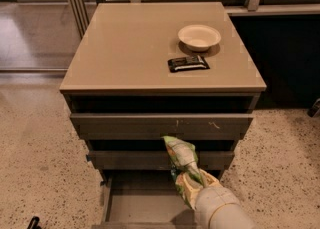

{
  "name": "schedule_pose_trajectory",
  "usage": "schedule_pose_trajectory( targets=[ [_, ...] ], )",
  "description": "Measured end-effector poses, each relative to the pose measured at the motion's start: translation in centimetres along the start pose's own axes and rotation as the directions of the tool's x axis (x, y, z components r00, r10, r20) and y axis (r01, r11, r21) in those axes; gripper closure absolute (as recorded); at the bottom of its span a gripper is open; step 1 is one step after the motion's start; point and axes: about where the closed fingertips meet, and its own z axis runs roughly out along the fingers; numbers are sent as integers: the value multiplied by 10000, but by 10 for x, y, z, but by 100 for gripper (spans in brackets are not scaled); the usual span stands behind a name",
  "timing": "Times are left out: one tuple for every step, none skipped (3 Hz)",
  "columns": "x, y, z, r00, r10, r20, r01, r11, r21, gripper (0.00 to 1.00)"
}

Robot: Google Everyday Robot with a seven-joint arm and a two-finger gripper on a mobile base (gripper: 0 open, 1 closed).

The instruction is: Place green rice chip bag into bottom drawer

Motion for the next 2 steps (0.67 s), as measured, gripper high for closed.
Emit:
schedule_pose_trajectory(
  targets=[
    [62,-12,14,9967,683,-448,-665,9970,397,100],
    [113,-19,34,9875,1199,-1021,-1150,9919,532,100]
  ],
)
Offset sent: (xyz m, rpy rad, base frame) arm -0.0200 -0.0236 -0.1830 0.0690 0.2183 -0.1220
